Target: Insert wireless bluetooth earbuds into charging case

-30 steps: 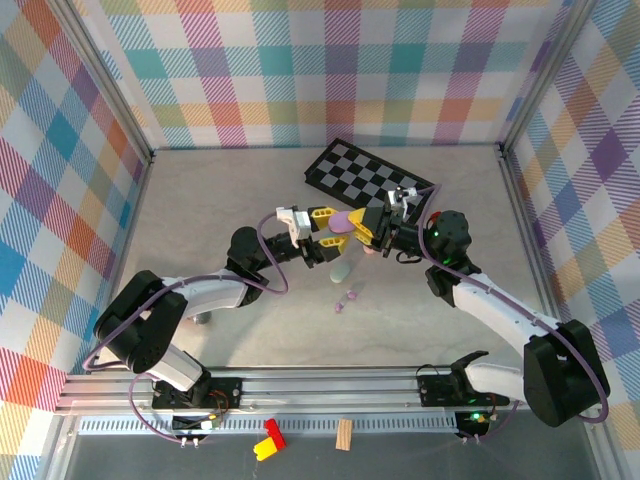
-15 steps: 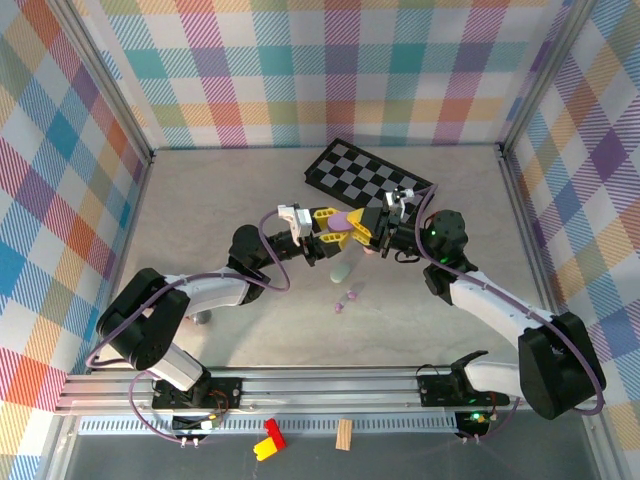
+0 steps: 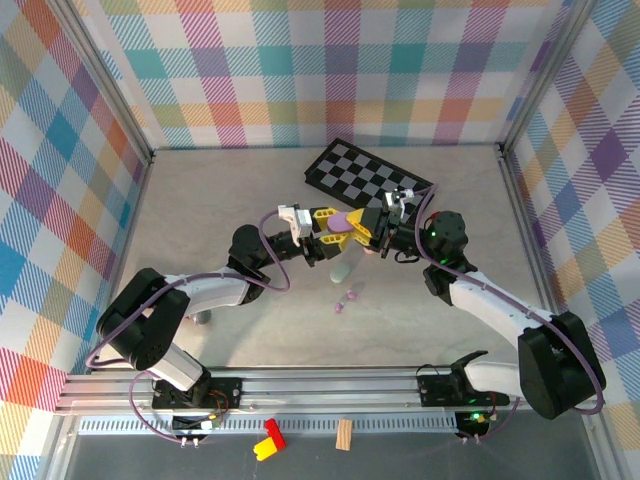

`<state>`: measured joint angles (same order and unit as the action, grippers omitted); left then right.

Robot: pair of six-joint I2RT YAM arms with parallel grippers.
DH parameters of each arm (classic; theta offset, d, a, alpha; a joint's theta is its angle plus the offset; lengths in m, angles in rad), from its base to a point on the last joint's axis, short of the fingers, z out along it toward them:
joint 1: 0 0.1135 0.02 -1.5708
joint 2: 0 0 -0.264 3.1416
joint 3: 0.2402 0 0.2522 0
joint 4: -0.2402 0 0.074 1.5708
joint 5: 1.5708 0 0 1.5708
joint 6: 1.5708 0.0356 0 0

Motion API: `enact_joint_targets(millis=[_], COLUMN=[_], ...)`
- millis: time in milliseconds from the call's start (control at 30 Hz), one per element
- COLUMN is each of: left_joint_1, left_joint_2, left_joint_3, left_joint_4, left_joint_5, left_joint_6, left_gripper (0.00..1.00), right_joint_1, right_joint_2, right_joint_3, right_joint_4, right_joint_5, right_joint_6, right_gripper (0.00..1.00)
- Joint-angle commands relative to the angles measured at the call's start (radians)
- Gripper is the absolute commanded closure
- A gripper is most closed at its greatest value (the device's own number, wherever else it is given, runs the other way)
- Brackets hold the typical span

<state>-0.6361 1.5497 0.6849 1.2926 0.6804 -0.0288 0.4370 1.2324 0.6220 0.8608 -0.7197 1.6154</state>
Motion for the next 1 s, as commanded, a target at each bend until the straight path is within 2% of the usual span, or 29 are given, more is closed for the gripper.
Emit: enact_joint_targets(millis=[0, 167, 233, 267, 333, 433, 533, 733, 833, 967], left_joint_1=[0.000, 0.000, 0.000, 0.001, 0.003, 0.015, 0.032, 0.065, 0.070, 0.070], left_joint_2=[0.007, 0.012, 0.013, 0.013, 0.005, -0.014, -0.037, -0.092, -0.122, -0.150], left_joint_3=[0.016, 0.017, 0.018, 0.018, 0.018, 0.003, -0.034, -0.074, -0.076, -0.075], left_joint_4=[0.053, 0.053, 0.053, 0.052, 0.051, 0.047, 0.044, 0.032, 0.000, -0.048], left_joint_5=[0.046, 0.052, 0.047, 0.047, 0.049, 0.066, 0.081, 0.237, 0.312, 0.368], left_joint_6=[0.020, 0.024, 0.021, 0.017, -0.001, -0.029, -0.051, -0.124, -0.157, -0.171], left_gripper=[0.60, 0.64, 0.65, 0.65, 0.65, 0.65, 0.66, 0.67, 0.68, 0.68], right_joint_1=[0.000, 0.000, 0.000, 0.000, 0.000, 0.000, 0.000, 0.011, 0.060, 0.139], right_joint_2=[-0.013, -0.014, -0.018, -0.023, -0.057, -0.130, -0.167, -0.225, -0.241, -0.251], right_joint_3=[-0.005, -0.001, 0.001, 0.001, 0.017, 0.072, 0.139, 0.307, 0.403, 0.453], right_joint_4=[0.032, 0.030, 0.025, 0.020, -0.085, -0.382, -0.593, -1.007, -1.205, -1.322], right_joint_5=[0.000, -0.004, -0.004, -0.002, 0.007, 0.051, 0.085, 0.129, 0.153, 0.179], right_joint_6=[0.002, 0.008, -0.001, -0.015, -0.093, -0.307, -0.514, -1.115, -1.414, -1.665], right_gripper=[0.82, 0.82, 0.78, 0.72, 0.50, 0.31, 0.21, 0.17, 0.14, 0.11])
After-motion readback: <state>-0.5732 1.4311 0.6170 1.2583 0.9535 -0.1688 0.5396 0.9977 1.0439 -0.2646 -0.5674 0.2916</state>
